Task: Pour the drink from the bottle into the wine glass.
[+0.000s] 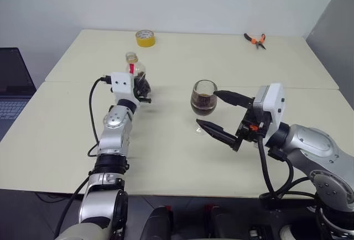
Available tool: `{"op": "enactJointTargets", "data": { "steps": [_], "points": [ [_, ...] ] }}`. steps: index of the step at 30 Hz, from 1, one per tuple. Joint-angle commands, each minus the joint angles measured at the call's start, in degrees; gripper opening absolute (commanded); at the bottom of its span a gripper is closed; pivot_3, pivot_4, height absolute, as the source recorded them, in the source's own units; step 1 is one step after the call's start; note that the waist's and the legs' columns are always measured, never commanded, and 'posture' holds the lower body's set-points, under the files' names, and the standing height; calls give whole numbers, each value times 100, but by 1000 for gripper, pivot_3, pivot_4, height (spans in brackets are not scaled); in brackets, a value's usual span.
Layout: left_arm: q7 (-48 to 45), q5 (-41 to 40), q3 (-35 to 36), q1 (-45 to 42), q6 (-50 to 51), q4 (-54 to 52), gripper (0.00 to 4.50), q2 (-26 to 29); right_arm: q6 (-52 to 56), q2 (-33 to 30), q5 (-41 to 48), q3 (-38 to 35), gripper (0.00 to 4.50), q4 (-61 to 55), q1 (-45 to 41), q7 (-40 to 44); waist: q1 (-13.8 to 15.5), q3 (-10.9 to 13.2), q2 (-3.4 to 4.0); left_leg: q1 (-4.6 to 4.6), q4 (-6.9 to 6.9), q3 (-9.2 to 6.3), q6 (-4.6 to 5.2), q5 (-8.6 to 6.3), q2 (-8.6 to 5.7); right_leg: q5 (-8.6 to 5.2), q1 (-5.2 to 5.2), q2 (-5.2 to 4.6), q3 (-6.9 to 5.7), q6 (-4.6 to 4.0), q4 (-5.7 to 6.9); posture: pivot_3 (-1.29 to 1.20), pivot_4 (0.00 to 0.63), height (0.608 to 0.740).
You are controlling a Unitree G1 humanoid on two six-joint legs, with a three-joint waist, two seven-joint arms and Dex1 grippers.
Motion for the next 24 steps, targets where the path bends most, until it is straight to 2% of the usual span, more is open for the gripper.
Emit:
{"op": "enactJointTargets", "data": {
  "steps": [1, 9, 20, 24],
  "points": [
    [235, 64, 132, -144, -326, 153, 629, 33, -67, 20, 57, 45, 4500, -88, -78, 55, 2, 0, -1, 0, 0, 0, 0, 0, 0, 0, 0, 0, 0, 0, -1, 0, 150, 740],
    [234, -18, 264, -520, -798, 1235, 629, 79, 111, -135, -63, 171, 4500, -15, -94, 13, 3, -4, -7, 0, 0, -1, 0, 0, -1, 0, 2, -1, -3, 0, -1, 0, 150, 740],
    [294, 5, 230, -600, -1111, 1563, 629, 66, 235, -162, 14, 106, 4500, -52, -172, -50, 3, -4, -8, 0, -1, 0, 0, 0, 0, 0, 1, -1, -2, 0, -2, 0, 150, 740],
    [283, 53, 175, -548, -1252, 1467, 1951, 61, 228, -149, 24, 116, 4500, -66, -160, -50, 4, -4, -8, 0, -1, 0, 0, 0, 0, 0, 1, -1, -2, 0, -2, 0, 150, 740]
  ]
}}
